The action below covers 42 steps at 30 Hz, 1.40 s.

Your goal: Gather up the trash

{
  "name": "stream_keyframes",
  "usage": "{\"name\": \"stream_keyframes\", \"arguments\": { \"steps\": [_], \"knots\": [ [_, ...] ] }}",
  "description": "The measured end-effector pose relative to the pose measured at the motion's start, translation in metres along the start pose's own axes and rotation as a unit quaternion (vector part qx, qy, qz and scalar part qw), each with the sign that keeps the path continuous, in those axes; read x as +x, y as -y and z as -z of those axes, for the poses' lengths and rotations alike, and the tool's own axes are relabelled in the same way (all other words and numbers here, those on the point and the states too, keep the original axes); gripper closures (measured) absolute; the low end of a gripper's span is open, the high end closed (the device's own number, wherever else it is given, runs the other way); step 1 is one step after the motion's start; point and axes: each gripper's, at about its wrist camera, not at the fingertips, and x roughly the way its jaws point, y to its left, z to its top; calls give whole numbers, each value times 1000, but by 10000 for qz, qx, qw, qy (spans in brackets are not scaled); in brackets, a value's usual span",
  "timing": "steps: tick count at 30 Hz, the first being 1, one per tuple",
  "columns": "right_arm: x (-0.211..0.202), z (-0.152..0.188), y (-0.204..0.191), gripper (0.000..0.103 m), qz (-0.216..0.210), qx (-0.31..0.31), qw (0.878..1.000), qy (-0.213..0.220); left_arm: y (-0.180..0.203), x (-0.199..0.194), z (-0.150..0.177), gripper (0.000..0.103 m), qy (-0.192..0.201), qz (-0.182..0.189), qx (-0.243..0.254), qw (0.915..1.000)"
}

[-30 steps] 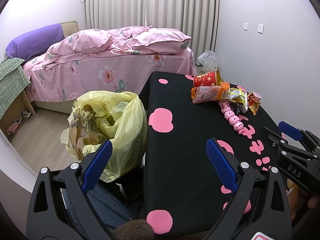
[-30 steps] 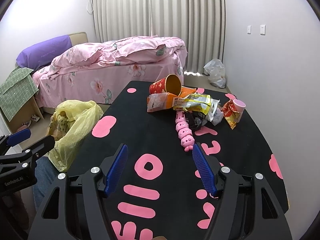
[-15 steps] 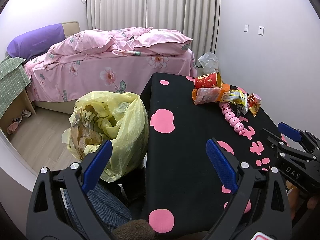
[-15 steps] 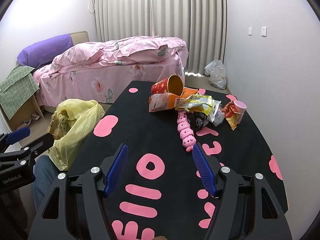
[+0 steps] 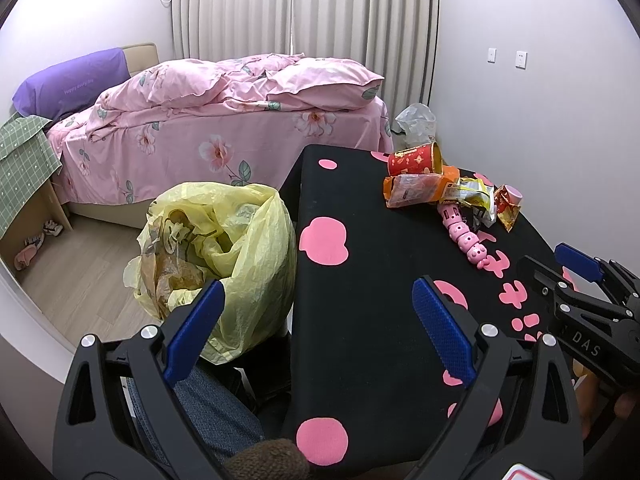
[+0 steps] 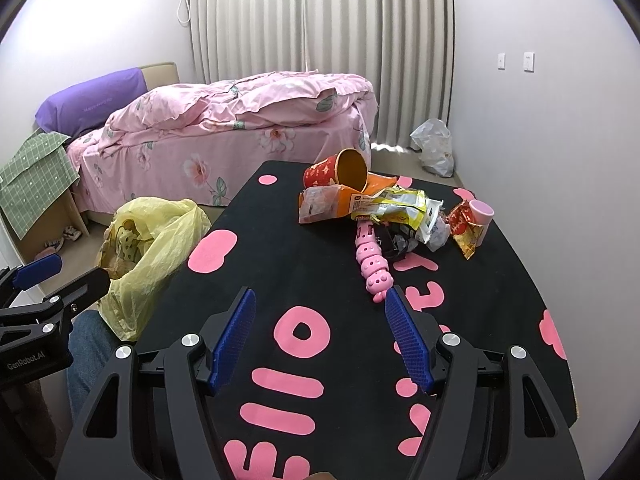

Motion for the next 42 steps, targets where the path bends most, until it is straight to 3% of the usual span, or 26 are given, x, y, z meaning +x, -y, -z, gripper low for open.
{"name": "stream_keyframes", "arguments": {
  "steps": [20, 27, 32, 36, 42],
  "knots": [
    [0, 1, 0, 39, 9, -16, 10000, 0, -3, 2, 2, 13, -38, -14, 8, 10000],
    [4, -7, 29, 39, 498, 52, 9984, 268, -2, 18, -6, 13, 127, 114, 1, 9999],
    [20, -14, 71, 39, 921, 9, 9952, 338, 15, 51, -24, 13, 291, 415, 104, 9987],
    [36, -18, 100, 39, 1009, -68, 9947, 183, 42, 78, -44, 11, 358, 780, 315, 9958],
    [47, -12, 131, 39, 1222, 249, 9919, 230, 87, 134, -100, 10, 342, 842, 708, 9933]
  ]
}}
